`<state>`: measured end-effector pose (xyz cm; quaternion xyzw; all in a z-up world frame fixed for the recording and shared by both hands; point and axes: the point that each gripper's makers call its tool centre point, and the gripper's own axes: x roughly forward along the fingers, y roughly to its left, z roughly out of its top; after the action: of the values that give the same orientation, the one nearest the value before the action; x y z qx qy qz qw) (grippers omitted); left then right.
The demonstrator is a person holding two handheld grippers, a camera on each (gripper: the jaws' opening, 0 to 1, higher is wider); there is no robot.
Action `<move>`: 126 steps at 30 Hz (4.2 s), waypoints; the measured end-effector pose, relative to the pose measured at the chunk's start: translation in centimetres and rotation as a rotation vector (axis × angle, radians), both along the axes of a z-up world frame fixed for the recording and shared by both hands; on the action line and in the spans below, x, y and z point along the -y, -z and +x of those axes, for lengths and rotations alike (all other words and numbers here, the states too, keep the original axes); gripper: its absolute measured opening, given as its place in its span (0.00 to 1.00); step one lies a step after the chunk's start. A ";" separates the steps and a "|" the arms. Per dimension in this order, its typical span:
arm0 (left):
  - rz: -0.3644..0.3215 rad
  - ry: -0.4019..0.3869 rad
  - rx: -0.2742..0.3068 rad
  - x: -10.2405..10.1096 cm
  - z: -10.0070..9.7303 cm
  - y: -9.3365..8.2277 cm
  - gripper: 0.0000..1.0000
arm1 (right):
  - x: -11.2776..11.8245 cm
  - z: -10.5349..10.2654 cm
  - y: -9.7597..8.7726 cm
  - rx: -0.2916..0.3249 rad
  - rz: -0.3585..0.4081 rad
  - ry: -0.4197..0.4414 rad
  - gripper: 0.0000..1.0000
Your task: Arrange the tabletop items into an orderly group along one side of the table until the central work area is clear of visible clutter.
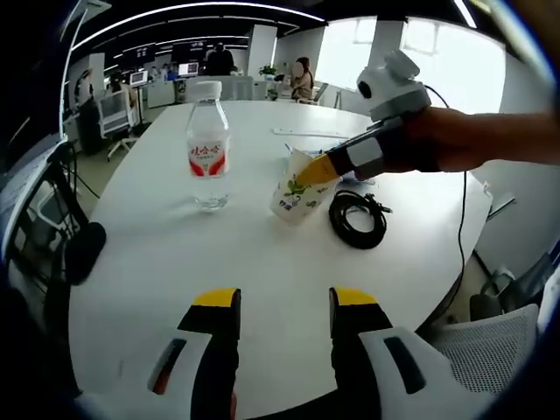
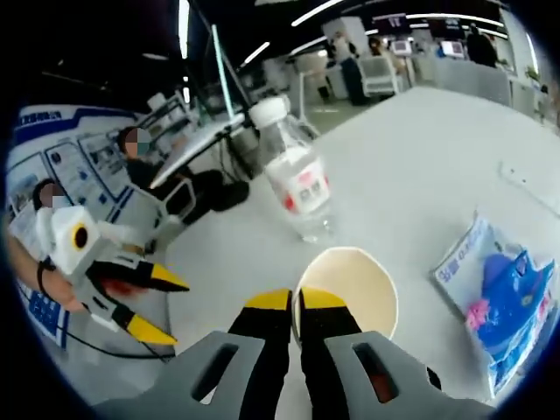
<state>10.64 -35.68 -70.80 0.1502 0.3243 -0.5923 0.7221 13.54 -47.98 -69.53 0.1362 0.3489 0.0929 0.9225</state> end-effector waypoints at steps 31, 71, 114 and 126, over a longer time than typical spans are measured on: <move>-0.006 -0.046 -0.009 -1.3 1.4 -0.1 0.39 | 0.7 5.0 2.4 -0.087 -0.331 -0.277 0.02; -0.032 -0.026 -0.017 0.4 0.2 -0.9 0.38 | 0.7 2.9 -1.9 0.013 -0.353 -0.269 0.24; -0.047 0.156 -0.072 1.2 -3.7 -2.2 0.37 | 7.2 -18.3 -2.7 0.025 -0.202 0.440 0.20; -0.047 0.056 -0.070 2.0 -4.5 -3.2 0.38 | 7.8 -22.6 -0.8 -0.016 -0.152 0.423 0.22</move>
<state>6.09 -37.68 -67.65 0.1213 0.3310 -0.6247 0.6967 -9.04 -55.74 -68.69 0.1369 0.3258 -0.1302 0.9264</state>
